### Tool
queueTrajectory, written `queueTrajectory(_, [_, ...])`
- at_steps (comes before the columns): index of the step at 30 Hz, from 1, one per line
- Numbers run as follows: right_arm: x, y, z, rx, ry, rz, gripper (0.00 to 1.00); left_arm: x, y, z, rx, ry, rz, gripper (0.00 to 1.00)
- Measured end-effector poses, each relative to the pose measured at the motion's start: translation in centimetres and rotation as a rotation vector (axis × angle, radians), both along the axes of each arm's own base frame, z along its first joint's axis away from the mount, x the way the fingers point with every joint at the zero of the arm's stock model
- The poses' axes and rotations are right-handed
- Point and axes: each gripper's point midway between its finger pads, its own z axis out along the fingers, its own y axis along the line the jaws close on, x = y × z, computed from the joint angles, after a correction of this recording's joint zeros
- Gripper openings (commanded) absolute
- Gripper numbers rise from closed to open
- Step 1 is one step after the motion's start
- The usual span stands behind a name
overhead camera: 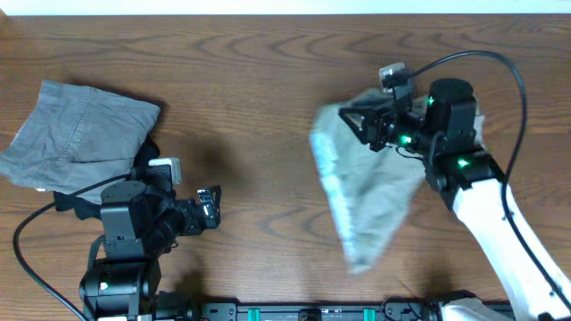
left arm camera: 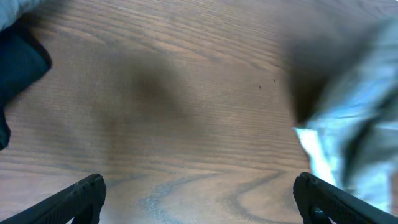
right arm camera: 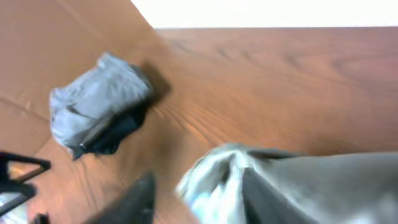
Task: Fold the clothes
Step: 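Drag the khaki shorts with the right gripper toward table center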
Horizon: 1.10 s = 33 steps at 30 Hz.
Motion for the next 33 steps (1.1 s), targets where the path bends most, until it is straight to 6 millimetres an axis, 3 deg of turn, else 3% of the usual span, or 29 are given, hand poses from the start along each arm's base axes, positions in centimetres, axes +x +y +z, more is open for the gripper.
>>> queueTrajectory(3, [-0.7,-0.4,0.8,0.001,0.004,-0.024,0.60,0.0,0.0,0.0,0.000,0.000,0.000,0.98])
queueTrajectory(9, [-1.9,-2.6,-3.2,-0.085,0.188,-0.099,0.58,0.1,0.0,0.1,0.000,-0.004,-0.001,0.98])
queueTrajectory(15, [-3.0,-9.1,-8.6,-0.326,0.378,-0.346,0.60,0.1,-0.9,0.5,-0.038,-0.015,-0.039,0.99])
queueTrajectory(18, [-3.4,-12.5,-9.9,-0.442,0.419,-0.469,0.63,0.0,-1.8,0.6,-0.082,-0.007,-0.080,0.91])
queueTrajectory(23, [-4.3,-17.8,-11.0,-0.601,0.471,-0.649,0.66,-0.4,-3.9,0.3,-0.186,0.043,-0.173,0.80])
queueTrajectory(27, [-4.9,-20.6,-11.3,-0.646,0.505,-0.737,0.70,-0.7,-5.5,-0.3,-0.268,0.109,-0.239,0.68])
queueTrajectory(33, [-5.5,-22.1,-11.5,-0.673,0.532,-0.783,0.74,-1.7,-8.9,-2.0,-0.309,0.228,-0.384,0.67])
